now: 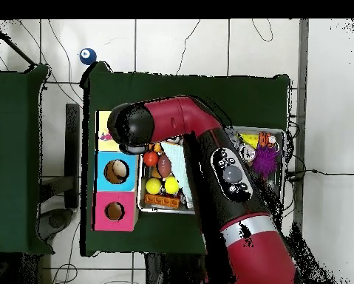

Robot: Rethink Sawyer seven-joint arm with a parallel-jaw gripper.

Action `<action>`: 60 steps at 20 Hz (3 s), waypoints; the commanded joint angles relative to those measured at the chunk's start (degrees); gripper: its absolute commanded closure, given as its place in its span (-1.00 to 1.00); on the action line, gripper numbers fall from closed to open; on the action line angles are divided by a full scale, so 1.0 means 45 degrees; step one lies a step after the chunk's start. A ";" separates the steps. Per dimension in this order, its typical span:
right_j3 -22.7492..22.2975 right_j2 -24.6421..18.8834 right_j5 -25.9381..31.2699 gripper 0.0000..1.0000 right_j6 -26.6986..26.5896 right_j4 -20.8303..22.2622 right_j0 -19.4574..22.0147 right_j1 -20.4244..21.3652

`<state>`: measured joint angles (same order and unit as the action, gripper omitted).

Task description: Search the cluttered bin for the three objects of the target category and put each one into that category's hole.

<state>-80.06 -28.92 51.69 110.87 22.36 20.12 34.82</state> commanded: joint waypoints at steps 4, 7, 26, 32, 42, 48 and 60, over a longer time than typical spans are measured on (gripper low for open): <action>0.0821 0.1219 0.0928 1.00 0.0321 0.0486 -0.0352 -0.0414; 0.0835 0.1018 0.1107 1.00 0.0464 -0.0123 -0.0386 -0.0579; 0.1508 0.1723 0.2188 1.00 0.1784 -0.1219 -0.1744 -0.1141; 0.1350 0.2764 0.1076 1.00 0.2337 -0.0564 -0.2611 -0.1024; 0.1182 0.4494 -0.1463 1.00 0.3139 0.0262 -0.3762 -0.1121; 0.0978 0.4866 -0.3401 1.00 0.3258 -0.0005 -0.3915 -0.1285; 0.0834 0.4273 -0.1740 1.00 0.1966 -0.1800 -0.3508 -0.1768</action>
<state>-73.10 -9.25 40.49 111.72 17.57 1.57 30.63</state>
